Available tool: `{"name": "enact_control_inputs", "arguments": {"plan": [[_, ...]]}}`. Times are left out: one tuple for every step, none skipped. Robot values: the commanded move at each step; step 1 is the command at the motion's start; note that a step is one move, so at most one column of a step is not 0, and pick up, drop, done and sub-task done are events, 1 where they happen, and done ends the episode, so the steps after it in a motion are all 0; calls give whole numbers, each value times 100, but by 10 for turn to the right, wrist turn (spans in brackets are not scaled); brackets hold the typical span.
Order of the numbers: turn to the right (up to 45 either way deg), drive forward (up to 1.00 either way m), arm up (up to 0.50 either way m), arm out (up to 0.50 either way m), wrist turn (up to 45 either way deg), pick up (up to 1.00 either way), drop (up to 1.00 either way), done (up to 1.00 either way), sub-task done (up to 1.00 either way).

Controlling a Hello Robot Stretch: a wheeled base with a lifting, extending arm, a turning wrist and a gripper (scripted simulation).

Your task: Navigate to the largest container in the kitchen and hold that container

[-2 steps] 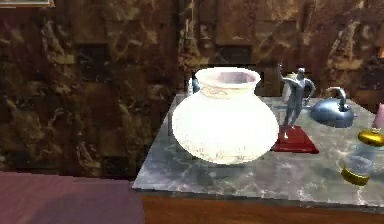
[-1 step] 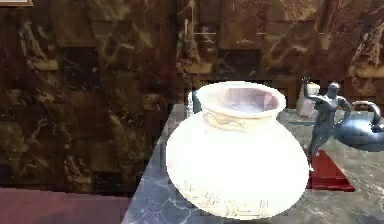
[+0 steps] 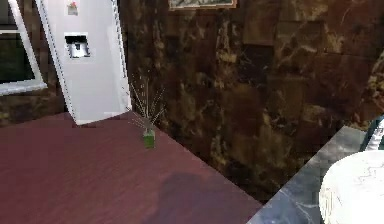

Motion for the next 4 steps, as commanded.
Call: {"name": "enact_control_inputs", "arguments": {"plan": [[-450, 0, 0, 0, 0, 0, 0, 0, 0], [-450, 0, 0, 0, 0, 0, 0, 0, 0], [-390, 0, 0, 0, 0, 0, 0, 0, 0], [0, 5, 0, 0, 0, 0, 0, 0, 0]]}}
